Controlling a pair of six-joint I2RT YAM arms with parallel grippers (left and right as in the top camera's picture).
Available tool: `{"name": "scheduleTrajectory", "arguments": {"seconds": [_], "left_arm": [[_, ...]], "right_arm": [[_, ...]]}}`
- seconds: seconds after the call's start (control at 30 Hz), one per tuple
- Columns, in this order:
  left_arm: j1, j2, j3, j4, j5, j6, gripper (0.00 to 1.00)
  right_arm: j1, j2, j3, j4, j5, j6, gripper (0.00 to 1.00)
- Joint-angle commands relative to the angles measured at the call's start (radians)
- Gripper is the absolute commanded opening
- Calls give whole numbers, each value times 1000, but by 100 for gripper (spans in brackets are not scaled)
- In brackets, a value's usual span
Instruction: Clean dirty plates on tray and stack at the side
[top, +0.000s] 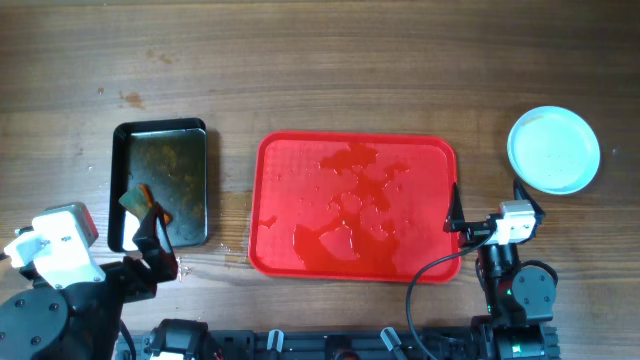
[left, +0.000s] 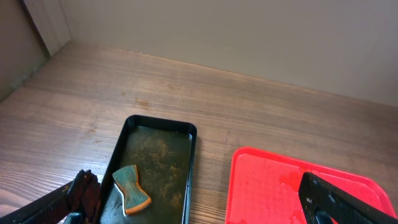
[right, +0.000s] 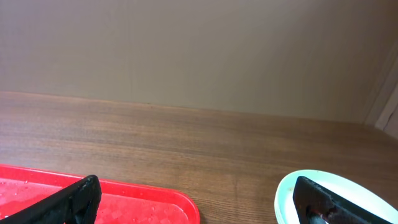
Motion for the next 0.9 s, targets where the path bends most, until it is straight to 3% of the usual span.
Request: {"name": "scheduleTrajectory", "arguments": {"seconds": [0.0, 0.63, 0.87], "left_arm": [[-4, -7, 4, 2, -16, -9, 100], [-4, -7, 3, -19, -16, -9, 100], [-5, -19, -80, 388, 19, -9, 100]], "right_arm": [[-7, -12, -1, 0, -20, -18, 100], [-7, -12, -1, 0, -21, -18, 100], [-7, -12, -1, 0, -20, -18, 100]]}}
